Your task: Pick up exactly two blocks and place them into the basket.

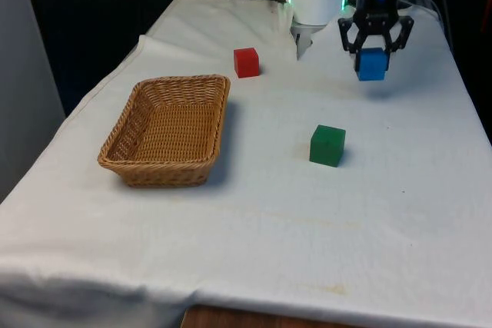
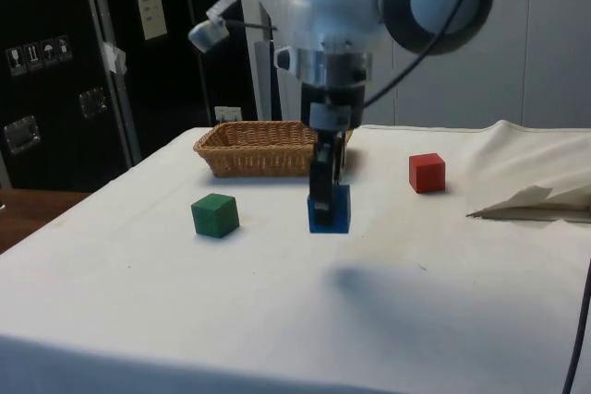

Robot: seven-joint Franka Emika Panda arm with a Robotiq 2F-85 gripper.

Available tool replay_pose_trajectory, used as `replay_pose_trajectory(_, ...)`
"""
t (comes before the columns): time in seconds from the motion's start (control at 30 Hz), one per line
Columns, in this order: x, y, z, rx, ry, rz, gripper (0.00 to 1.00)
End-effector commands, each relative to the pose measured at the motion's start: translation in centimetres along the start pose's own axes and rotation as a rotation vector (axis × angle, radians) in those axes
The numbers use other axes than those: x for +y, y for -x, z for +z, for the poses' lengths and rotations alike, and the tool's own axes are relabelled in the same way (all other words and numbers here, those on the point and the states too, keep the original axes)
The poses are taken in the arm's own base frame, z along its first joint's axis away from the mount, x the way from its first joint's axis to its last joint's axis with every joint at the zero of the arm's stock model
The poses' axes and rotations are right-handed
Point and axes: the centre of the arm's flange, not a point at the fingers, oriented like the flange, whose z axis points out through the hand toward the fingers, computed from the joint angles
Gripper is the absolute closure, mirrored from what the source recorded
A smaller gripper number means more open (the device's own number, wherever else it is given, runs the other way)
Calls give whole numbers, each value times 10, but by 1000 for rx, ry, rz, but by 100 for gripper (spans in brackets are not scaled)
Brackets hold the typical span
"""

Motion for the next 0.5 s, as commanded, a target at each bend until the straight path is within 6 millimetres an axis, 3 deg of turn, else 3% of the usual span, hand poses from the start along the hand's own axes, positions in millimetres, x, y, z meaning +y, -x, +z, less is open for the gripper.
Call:
replay_pose_trajectory(0.0,3,-4,-3,-4,8,5,98)
replay_pose_trajectory(0.47,11,-45,-39,4,13,18,98)
